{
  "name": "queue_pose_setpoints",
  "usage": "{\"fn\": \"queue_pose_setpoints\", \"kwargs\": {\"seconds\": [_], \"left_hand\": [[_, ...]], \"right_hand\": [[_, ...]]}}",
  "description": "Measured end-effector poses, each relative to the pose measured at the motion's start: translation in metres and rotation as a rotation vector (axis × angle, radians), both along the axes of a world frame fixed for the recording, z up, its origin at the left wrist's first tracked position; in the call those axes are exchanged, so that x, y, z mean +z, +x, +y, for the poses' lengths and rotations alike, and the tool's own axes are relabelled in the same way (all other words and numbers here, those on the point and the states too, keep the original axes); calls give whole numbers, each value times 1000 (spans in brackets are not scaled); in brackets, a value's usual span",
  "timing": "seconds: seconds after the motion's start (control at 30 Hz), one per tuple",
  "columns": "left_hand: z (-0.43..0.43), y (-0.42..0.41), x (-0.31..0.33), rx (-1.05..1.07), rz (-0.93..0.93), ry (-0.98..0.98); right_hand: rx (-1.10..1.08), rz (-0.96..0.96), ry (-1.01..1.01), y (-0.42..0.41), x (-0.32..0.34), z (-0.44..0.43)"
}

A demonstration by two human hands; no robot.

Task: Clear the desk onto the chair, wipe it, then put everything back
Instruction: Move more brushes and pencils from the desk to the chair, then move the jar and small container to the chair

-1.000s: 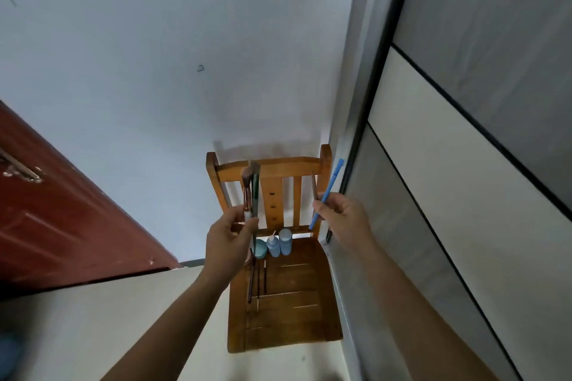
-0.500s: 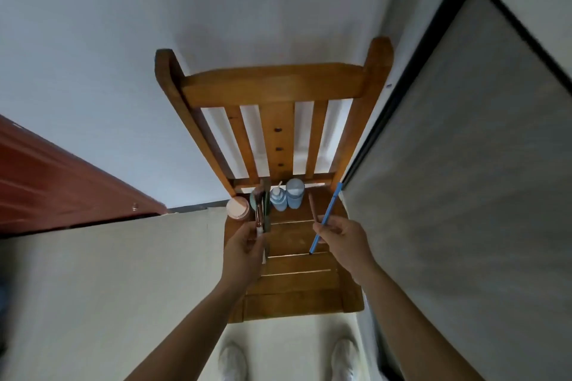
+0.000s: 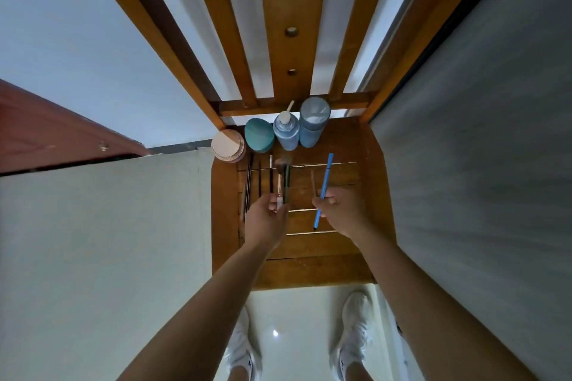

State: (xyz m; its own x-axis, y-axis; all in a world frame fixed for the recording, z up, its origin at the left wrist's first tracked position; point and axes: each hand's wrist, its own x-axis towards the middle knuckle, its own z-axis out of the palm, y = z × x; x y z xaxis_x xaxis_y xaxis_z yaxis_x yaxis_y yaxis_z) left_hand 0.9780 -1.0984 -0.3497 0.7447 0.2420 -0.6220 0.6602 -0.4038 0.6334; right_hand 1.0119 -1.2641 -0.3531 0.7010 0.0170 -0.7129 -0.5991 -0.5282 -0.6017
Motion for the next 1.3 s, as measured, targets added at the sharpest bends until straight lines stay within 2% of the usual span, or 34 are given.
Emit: {"fn": "queue_pose_setpoints", "kwargs": {"seconds": [0.17, 0.33, 0.43, 0.53, 0.63, 0.73, 0.93, 1.0, 1.13, 1.23, 1.3], "left_hand": [[-2, 7, -25, -41, -15, 43], [-4, -2, -17, -93, -44, 127], [-1, -8, 2, -167, -111, 194], [10, -15, 36, -270, -245, 316], [28, -18, 92, -376, -366, 507], [45, -12, 170, -383, -490, 656], [85, -21, 381, -284, -725, 762], [109, -44, 448, -206, -758, 866], [177, -121, 554, 88, -719, 1085], [230, -208, 603, 288, -694, 1277], [264, -277, 622, 402, -598, 1396]], "right_hand": [[99, -40, -91, 10, -23, 9], [126, -88, -232, -1, -23, 4], [178, -88, -297, -7, -6, 0], [233, -221, -378, -12, 33, -5], [244, -487, -492, -17, 100, -9], [273, -762, -551, -11, 181, -11], [368, -1106, -463, 23, 360, 42], [426, -1226, -378, 26, 417, 78], [588, -1501, -177, 8, 512, 164], [681, -1685, -5, -33, 570, 241], [729, -1780, 109, -73, 597, 295]]}}
